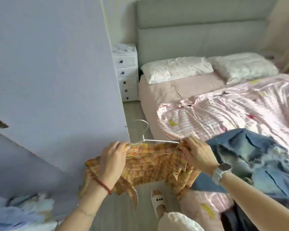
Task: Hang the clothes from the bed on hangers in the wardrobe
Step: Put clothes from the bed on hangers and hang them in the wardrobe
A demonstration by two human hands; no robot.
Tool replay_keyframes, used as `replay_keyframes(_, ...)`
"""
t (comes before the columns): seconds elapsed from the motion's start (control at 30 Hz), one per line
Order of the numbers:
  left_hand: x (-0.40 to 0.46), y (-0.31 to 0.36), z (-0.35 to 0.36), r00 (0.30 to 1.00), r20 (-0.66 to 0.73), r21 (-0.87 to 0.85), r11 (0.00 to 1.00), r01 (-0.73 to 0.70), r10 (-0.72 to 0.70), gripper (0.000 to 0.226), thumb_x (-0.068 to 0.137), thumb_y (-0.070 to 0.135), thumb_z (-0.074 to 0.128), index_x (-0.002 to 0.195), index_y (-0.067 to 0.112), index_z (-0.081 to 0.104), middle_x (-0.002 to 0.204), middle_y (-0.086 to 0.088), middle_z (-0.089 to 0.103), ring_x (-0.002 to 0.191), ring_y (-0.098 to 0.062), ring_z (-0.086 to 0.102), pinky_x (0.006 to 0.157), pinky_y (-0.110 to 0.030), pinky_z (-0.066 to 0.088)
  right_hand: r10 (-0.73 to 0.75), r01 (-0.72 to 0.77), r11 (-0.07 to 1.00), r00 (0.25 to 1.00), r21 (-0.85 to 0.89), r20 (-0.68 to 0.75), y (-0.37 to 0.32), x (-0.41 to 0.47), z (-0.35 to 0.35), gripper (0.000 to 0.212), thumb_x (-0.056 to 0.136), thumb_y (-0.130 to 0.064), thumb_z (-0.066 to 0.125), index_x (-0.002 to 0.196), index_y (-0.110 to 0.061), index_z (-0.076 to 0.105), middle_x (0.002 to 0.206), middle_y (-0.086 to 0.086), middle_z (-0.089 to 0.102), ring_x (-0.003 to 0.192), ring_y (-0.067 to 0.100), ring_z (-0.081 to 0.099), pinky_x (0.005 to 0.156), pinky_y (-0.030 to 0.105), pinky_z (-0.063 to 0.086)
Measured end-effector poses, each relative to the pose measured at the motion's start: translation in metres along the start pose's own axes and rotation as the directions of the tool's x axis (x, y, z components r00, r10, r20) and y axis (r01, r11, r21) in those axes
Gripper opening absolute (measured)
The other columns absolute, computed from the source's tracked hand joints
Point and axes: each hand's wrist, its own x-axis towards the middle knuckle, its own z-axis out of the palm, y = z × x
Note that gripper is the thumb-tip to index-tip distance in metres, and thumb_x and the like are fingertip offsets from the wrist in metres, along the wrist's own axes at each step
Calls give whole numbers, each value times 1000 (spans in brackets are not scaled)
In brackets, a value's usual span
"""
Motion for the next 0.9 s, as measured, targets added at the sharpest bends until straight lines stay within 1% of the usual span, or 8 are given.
replay_keyframes(0.13,41,75,36,984,-32,-77,981,-180,178,17,87,19,60,90,6,69,78,-9,63,64,-31,60,57,-36,52,260,-270,961,953,-50,-153,53,-36,-30,37,86,-36,39,91,-6,58,76,8,59,64,30,60,58,33,46)
replay_keyframes(0.2,73,110,54,963,-72,-102,959,-265,258,22,89,22,54,96,6,68,84,-9,63,71,-30,60,64,-39,51,401,-414,910,885,-8,-236,72,-45,-43,41,86,-39,37,89,-3,57,75,10,57,63,31,58,56,29,38)
replay_keyframes(0.3,124,158,87,926,-125,-144,917,-371,355,36,92,22,41,114,3,62,102,-15,63,96,-33,56,85,-48,49,573,-575,812,751,101,-327,99,-45,-57,33,90,-33,45,88,-1,53,74,12,57,59,31,56,54,30,33)
replay_keyframes(0.4,174,200,128,917,-74,-196,896,-400,393,42,95,21,35,129,0,50,129,-19,53,127,-34,42,104,-54,34,695,-678,711,634,189,-338,131,-31,-62,25,93,-25,51,94,0,53,75,13,60,63,32,57,55,31,36)
replay_keyframes(0.53,239,247,183,924,-9,-284,885,-368,382,42,98,16,38,137,1,39,145,-18,35,140,-32,20,113,-46,23,780,-723,622,538,301,-320,187,5,-62,29,93,-31,49,100,-4,54,78,8,62,65,26,56,60,31,38)
replay_keyframes(0.67,316,287,233,942,-2,-261,909,-324,335,42,99,15,38,139,4,35,149,-15,29,141,-31,15,115,-34,12,811,-711,585,519,390,-270,258,60,-62,25,93,-34,49,93,-10,51,70,-3,52,62,17,48,59,29,32)
replay_keyframes(0.8,375,313,299,915,212,-218,929,-299,344,47,100,17,33,146,12,22,155,-10,13,143,-29,4,117,-37,10,844,-716,535,475,449,-248,336,98,-51,25,92,-33,51,82,-10,48,61,-7,45,53,8,40,52,28,27)
replay_keyframes(0.9,387,328,349,883,364,-206,950,-233,296,55,99,26,37,148,15,14,156,-10,3,143,-26,4,116,-43,12,898,-753,438,382,491,-216,398,110,-37,27,93,-31,50,79,-9,45,59,-6,41,53,12,39,53,28,28)
